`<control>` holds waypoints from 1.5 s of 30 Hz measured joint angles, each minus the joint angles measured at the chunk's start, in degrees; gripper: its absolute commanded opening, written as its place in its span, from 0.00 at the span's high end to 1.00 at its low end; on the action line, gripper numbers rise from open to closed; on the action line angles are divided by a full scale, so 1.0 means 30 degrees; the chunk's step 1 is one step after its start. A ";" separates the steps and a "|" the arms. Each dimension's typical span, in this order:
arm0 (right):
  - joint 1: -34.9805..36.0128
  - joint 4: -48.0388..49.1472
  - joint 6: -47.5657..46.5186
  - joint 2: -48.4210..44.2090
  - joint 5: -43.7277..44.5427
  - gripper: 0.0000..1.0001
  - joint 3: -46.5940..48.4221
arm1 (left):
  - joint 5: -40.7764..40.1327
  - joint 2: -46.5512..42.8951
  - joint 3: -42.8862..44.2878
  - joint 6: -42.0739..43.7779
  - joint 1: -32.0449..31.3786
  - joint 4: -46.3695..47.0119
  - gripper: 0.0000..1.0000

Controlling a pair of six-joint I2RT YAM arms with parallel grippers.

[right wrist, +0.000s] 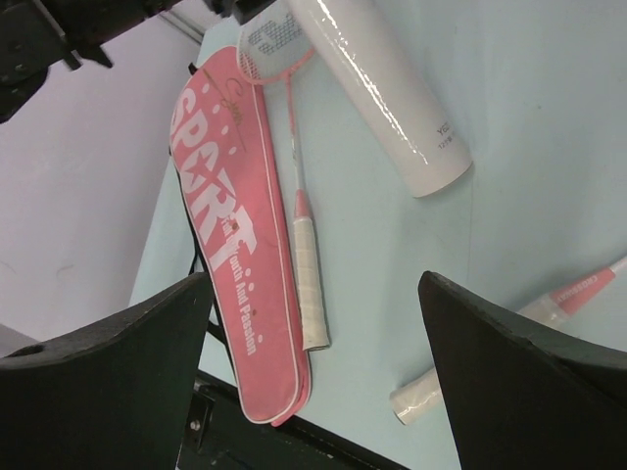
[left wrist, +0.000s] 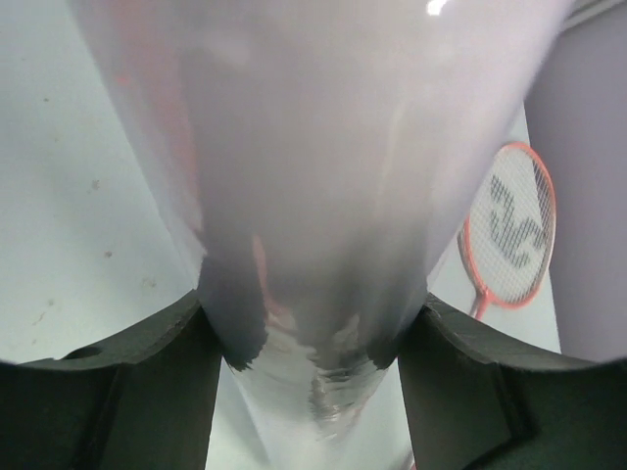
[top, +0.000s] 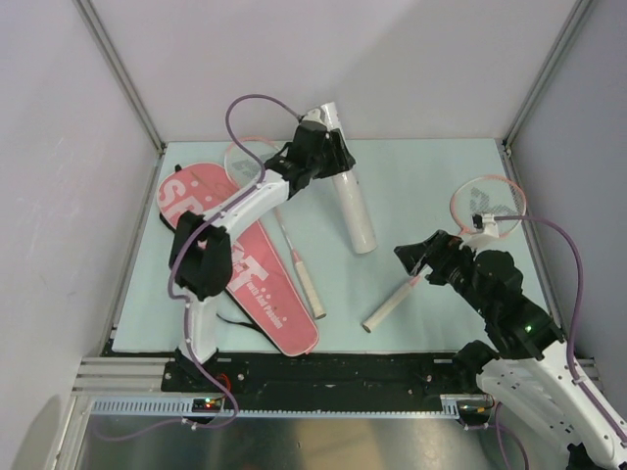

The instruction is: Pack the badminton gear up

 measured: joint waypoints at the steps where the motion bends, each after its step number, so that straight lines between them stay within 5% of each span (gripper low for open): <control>1: -0.0029 -0.0036 -0.0058 0.0073 0.0007 0.08 0.0000 | 0.0022 0.0627 0.0328 -0.0379 0.0131 0.0197 0.44; 15: -0.1042 -0.0131 -0.0838 0.1341 -0.0495 0.08 -0.0284 | 0.1967 0.6193 0.3053 -0.3971 0.2098 0.1807 0.31; 21: -0.1479 -0.0138 -0.0816 0.1494 -0.0794 0.08 -0.0328 | 0.2018 0.6790 0.2645 -0.4146 0.2164 0.1785 0.05; 27: -0.1574 0.0036 -0.0372 0.1399 -0.0838 0.10 -0.0648 | 0.1778 0.6462 0.0831 -0.3883 0.2149 0.2004 0.01; 35: -0.1581 0.0284 0.0168 0.1508 -0.1362 0.11 -0.1384 | 0.0087 0.2477 -0.3577 -0.2637 0.2149 0.1683 0.00; 45: -0.1515 0.0415 -0.0255 0.2208 -0.2812 0.13 -0.1698 | -0.2033 -0.6572 -0.9610 -0.1253 0.2171 0.1100 0.00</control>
